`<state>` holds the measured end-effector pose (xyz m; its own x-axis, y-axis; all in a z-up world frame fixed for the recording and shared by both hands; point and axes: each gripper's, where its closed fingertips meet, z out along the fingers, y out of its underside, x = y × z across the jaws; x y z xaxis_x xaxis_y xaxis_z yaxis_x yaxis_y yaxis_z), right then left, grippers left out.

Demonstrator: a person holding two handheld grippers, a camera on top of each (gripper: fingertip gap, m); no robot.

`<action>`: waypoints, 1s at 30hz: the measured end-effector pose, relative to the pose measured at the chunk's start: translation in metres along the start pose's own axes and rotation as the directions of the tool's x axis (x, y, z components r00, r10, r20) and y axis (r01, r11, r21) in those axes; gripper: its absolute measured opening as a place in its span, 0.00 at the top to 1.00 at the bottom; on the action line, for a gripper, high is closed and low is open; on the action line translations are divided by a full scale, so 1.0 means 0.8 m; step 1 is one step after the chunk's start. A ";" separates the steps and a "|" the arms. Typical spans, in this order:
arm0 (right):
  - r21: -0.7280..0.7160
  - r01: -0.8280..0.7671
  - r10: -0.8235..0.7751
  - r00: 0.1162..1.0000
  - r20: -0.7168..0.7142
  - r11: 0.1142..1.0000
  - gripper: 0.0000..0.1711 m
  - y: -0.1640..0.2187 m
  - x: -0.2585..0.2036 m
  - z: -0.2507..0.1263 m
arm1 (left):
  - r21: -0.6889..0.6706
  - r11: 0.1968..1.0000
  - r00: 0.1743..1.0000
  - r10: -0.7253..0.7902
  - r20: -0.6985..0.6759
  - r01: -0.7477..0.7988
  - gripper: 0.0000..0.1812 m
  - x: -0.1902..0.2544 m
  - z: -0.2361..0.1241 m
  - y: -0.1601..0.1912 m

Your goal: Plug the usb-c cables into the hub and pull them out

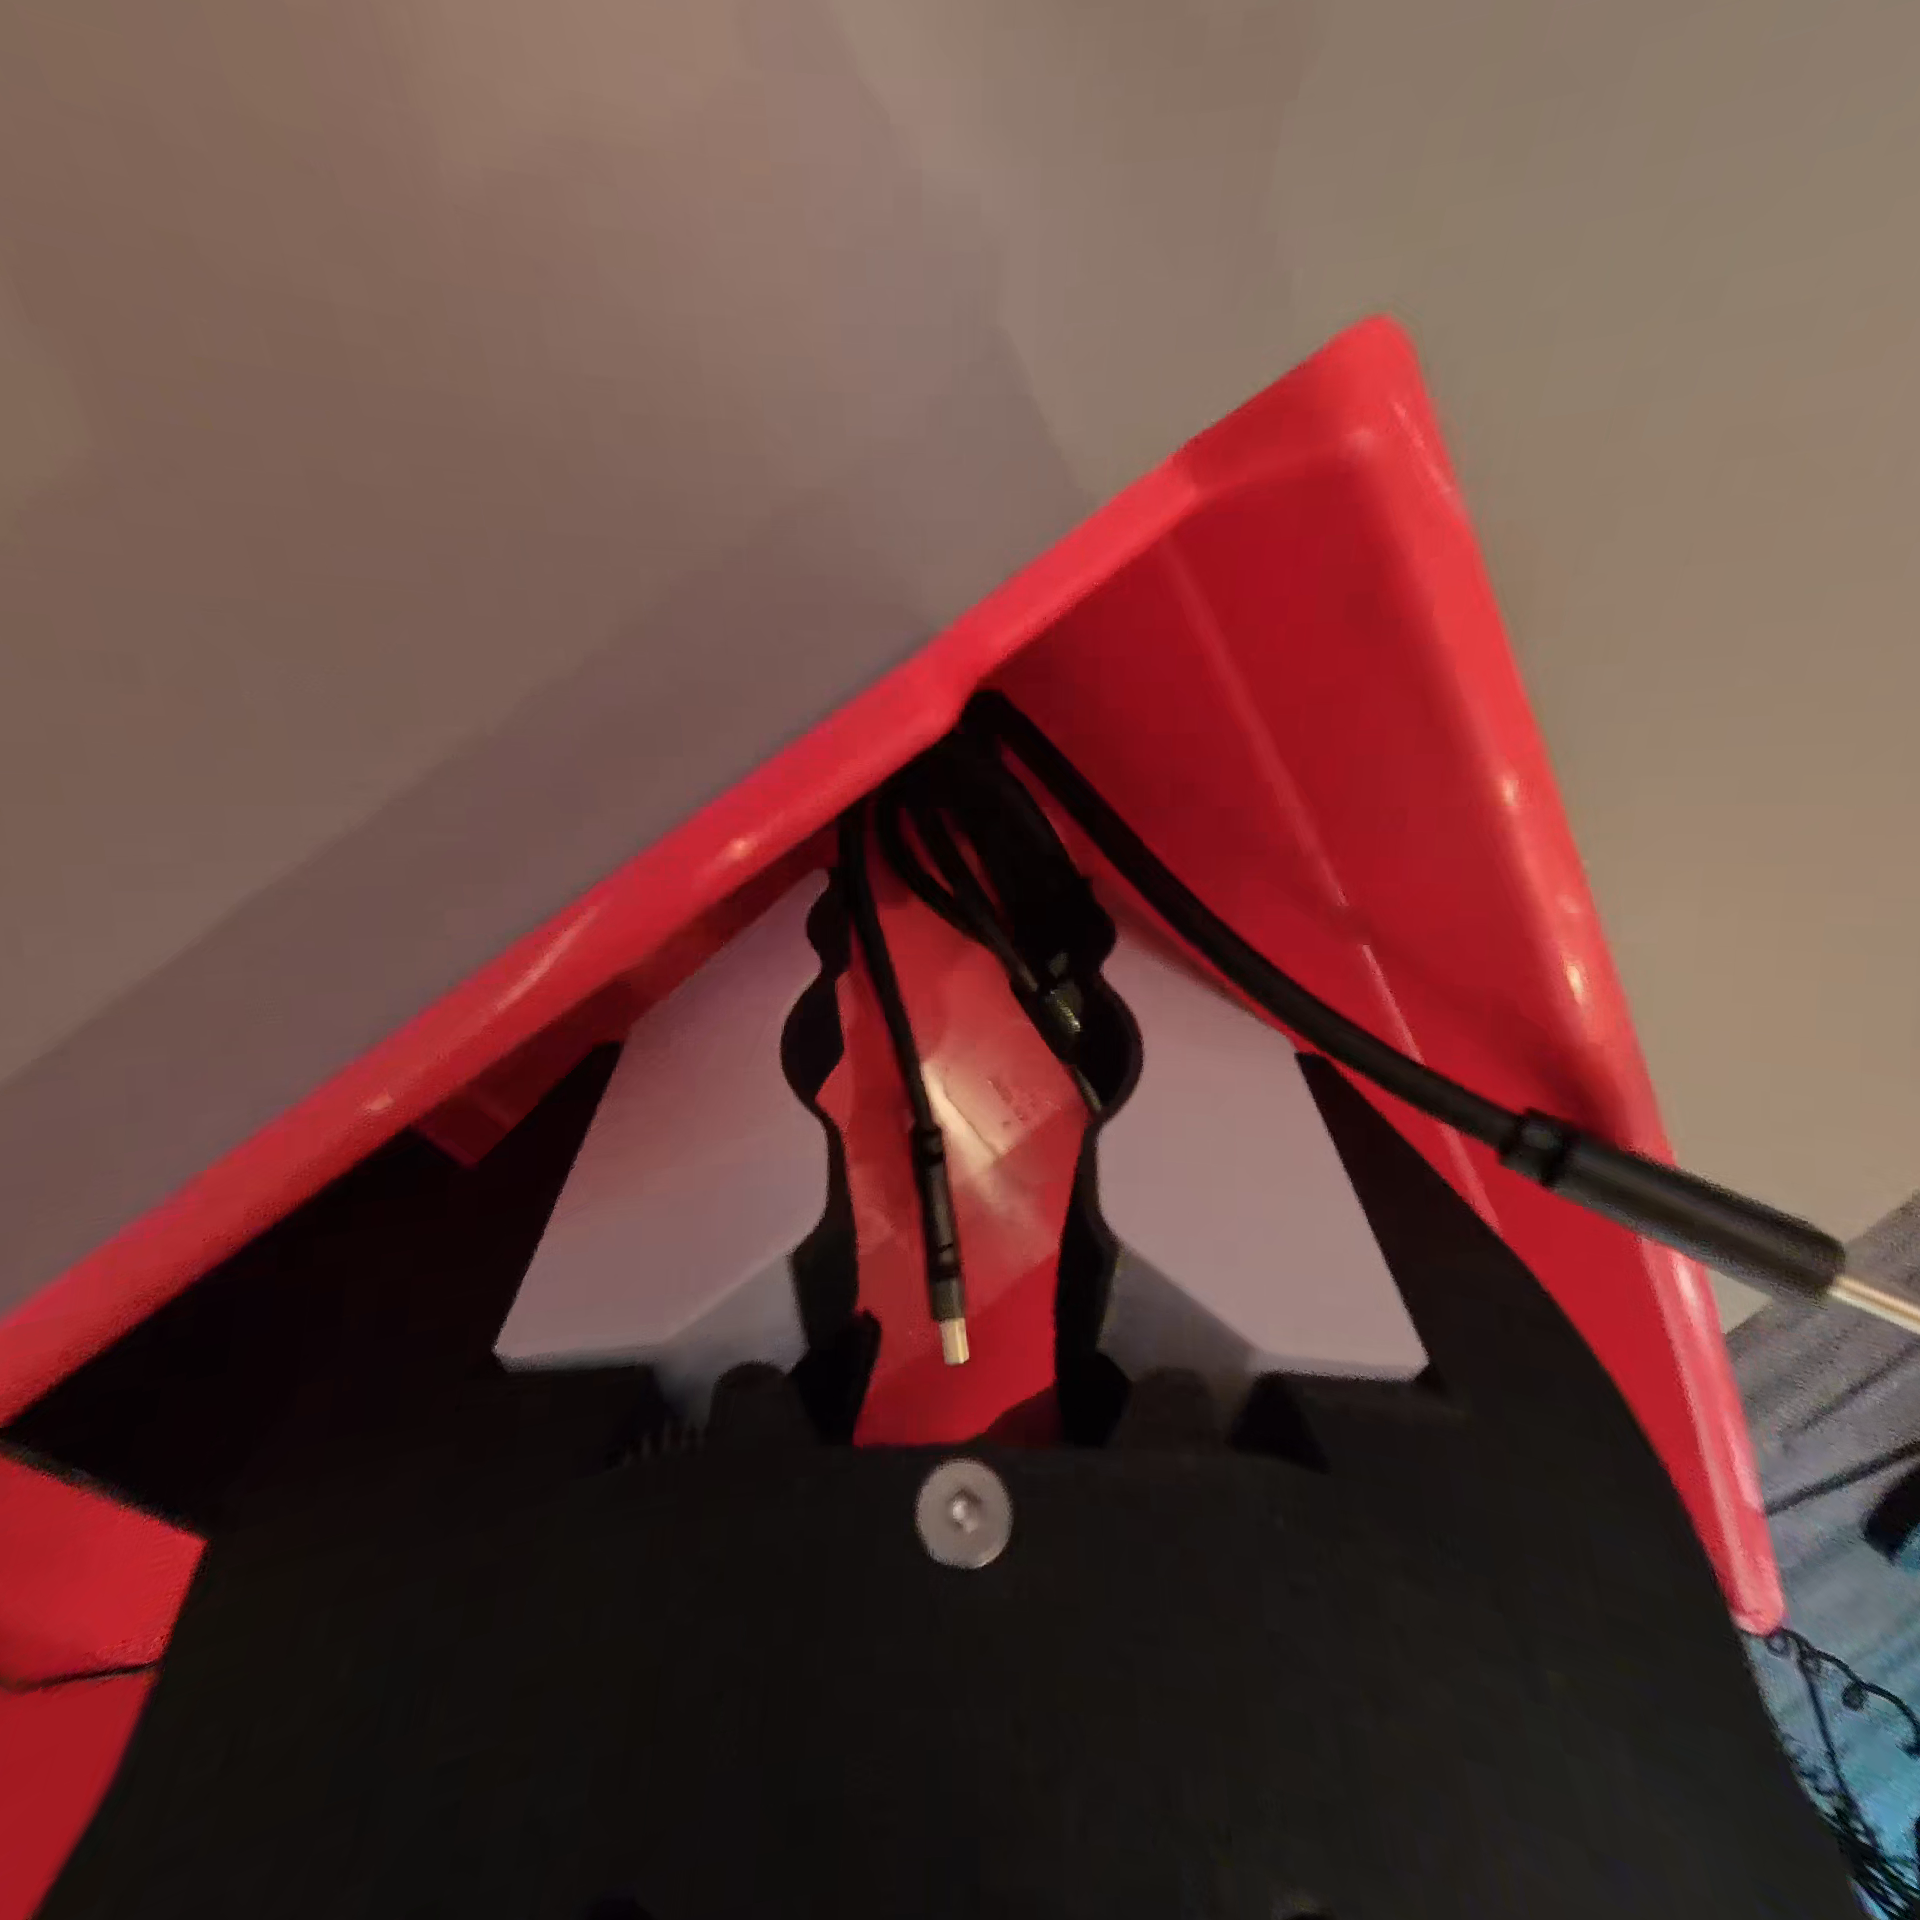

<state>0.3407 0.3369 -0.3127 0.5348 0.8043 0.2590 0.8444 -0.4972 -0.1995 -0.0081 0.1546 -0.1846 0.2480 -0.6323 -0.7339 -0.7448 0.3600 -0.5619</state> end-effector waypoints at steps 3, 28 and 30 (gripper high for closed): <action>-0.006 0.016 -0.016 1.000 0.014 1.000 0.97 0.000 0.000 0.005 | -0.006 1.000 1.000 0.005 0.004 -0.005 0.95 -0.001 -0.001 0.003; 0.130 0.175 -0.187 0.978 0.087 0.976 0.83 0.074 -0.140 -0.156 | -0.003 1.000 1.000 -0.009 0.020 0.009 0.94 -0.006 -0.001 0.001; 0.196 0.209 -0.214 0.977 0.001 0.958 0.84 0.050 -0.139 -0.188 | 0.009 1.000 1.000 -0.008 0.026 0.008 0.94 -0.008 -0.002 -0.005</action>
<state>0.3200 0.1784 -0.2072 0.3420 0.8923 0.2946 0.9146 -0.2442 -0.3223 -0.0080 0.1560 -0.1773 0.2700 -0.6170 -0.7392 -0.7371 0.3615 -0.5710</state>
